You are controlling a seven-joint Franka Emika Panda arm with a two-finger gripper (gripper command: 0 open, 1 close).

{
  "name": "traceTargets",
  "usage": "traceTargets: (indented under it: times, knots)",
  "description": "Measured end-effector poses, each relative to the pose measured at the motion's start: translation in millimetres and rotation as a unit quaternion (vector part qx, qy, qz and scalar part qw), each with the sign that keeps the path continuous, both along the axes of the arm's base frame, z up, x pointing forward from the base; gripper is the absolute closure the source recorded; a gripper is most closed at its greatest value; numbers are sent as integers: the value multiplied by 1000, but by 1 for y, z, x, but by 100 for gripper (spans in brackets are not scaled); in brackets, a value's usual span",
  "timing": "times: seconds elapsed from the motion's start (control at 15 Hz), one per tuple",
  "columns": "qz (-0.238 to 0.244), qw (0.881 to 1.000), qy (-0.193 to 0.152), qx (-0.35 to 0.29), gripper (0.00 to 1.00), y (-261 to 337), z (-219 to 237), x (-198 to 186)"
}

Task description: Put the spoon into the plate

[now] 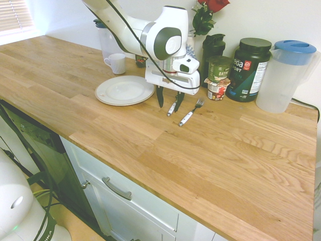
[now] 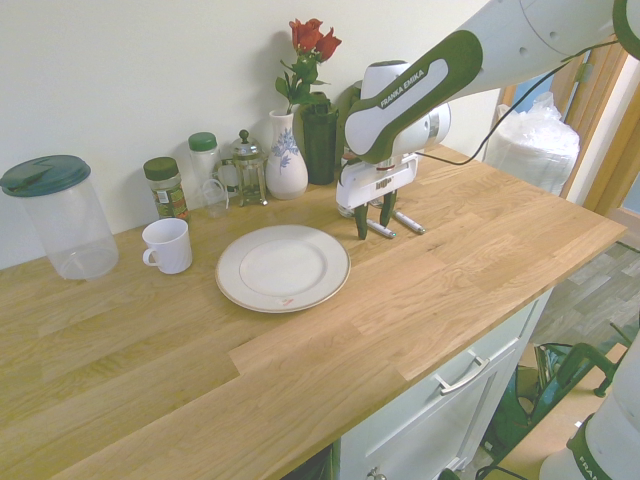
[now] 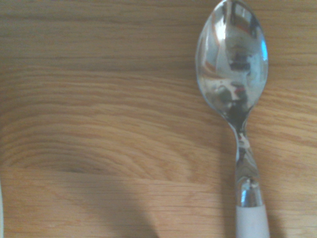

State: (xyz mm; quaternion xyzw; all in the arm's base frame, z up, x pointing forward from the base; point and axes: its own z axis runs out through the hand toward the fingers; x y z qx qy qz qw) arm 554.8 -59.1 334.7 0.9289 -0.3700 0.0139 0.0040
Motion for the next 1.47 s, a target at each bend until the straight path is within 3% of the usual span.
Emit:
traceTargets:
  times: [0.8, 1.0, 1.27, 1.47]
  knots:
    - [-16, 1000, 0, -4, 100, -8, 2, -1]
    - [-38, 999, -7, 1, 100, -3, 32, -6]
    - [-52, 998, -26, 7, 100, 56, 114, -30]
    - [-51, 998, -21, 4, 100, 140, 121, -46]
